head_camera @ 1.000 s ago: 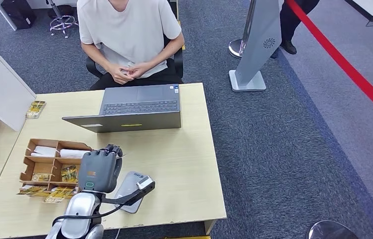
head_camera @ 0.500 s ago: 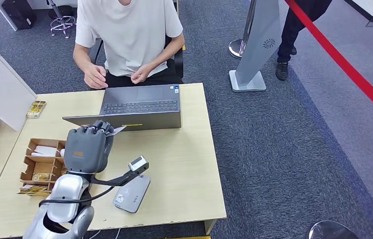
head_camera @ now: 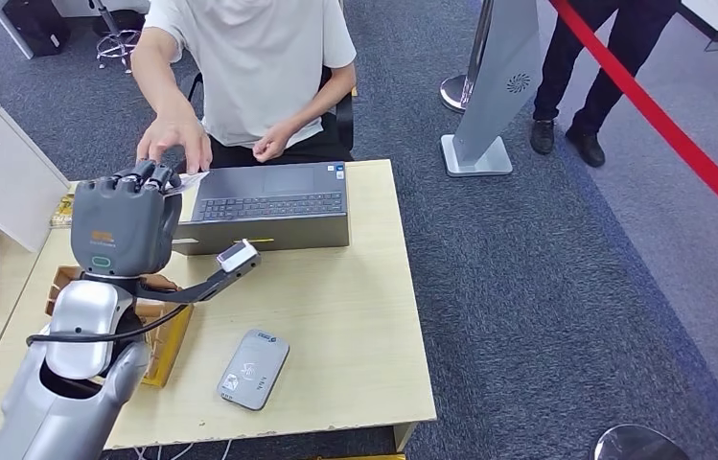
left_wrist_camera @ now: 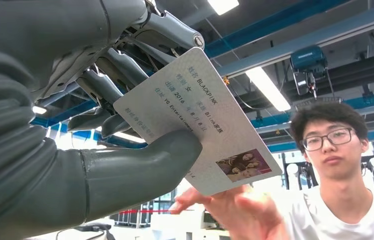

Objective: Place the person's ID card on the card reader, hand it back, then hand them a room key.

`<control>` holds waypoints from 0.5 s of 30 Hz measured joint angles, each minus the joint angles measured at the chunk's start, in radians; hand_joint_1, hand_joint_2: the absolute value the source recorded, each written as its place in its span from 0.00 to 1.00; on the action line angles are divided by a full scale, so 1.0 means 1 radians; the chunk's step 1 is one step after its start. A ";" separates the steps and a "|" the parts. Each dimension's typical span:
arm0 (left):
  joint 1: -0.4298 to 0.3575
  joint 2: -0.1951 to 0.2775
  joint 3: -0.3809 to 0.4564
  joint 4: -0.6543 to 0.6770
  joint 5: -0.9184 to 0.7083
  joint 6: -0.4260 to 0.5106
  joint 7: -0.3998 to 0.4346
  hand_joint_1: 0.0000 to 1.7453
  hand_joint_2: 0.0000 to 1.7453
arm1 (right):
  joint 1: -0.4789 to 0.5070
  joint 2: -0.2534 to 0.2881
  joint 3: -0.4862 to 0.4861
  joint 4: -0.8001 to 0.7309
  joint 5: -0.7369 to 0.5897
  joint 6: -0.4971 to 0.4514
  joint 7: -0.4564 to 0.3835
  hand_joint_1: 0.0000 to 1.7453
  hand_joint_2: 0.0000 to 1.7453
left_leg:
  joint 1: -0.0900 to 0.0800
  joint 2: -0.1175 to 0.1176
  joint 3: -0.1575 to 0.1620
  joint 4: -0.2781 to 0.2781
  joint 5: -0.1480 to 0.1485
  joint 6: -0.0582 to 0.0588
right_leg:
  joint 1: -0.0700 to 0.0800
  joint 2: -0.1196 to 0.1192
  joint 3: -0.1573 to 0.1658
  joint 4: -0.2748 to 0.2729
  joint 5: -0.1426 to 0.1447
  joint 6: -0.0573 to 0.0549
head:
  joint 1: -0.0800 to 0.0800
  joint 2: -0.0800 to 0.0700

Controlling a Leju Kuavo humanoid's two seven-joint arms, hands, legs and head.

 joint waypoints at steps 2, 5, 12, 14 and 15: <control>-0.004 0.002 0.000 0.000 0.000 0.000 0.000 1.00 1.00 | 0.000 0.000 0.000 0.000 0.000 0.000 0.000 0.00 1.00 | 0.000 0.000 0.000 0.000 0.000 0.000 | 0.000 0.000 0.000 0.000 0.000 0.000 | 0.000 0.000; -0.008 0.004 0.000 0.000 0.000 0.000 0.000 1.00 1.00 | 0.000 0.000 0.000 0.000 0.000 0.000 0.000 0.00 1.00 | 0.000 0.000 0.000 0.000 0.000 0.000 | 0.000 0.000 0.000 0.000 0.000 0.000 | 0.000 0.000; -0.009 0.005 0.000 0.000 0.000 0.000 0.000 1.00 1.00 | 0.000 0.001 0.000 0.000 0.000 0.000 0.000 0.00 1.00 | 0.000 0.000 0.000 0.000 0.000 0.000 | 0.000 0.000 0.000 0.000 0.000 0.000 | 0.000 0.000; -0.009 0.005 0.000 0.000 0.000 0.000 0.000 1.00 1.00 | 0.000 0.001 0.000 0.000 0.000 0.000 0.000 0.00 1.00 | 0.000 0.000 0.000 0.000 0.000 0.000 | 0.000 0.000 0.000 0.000 0.000 0.000 | 0.000 0.000; -0.009 0.005 0.000 0.000 0.000 0.000 0.000 1.00 1.00 | 0.000 0.001 0.000 0.000 0.000 0.000 0.000 0.00 1.00 | 0.000 0.000 0.000 0.000 0.000 0.000 | 0.000 0.000 0.000 0.000 0.000 0.000 | 0.000 0.000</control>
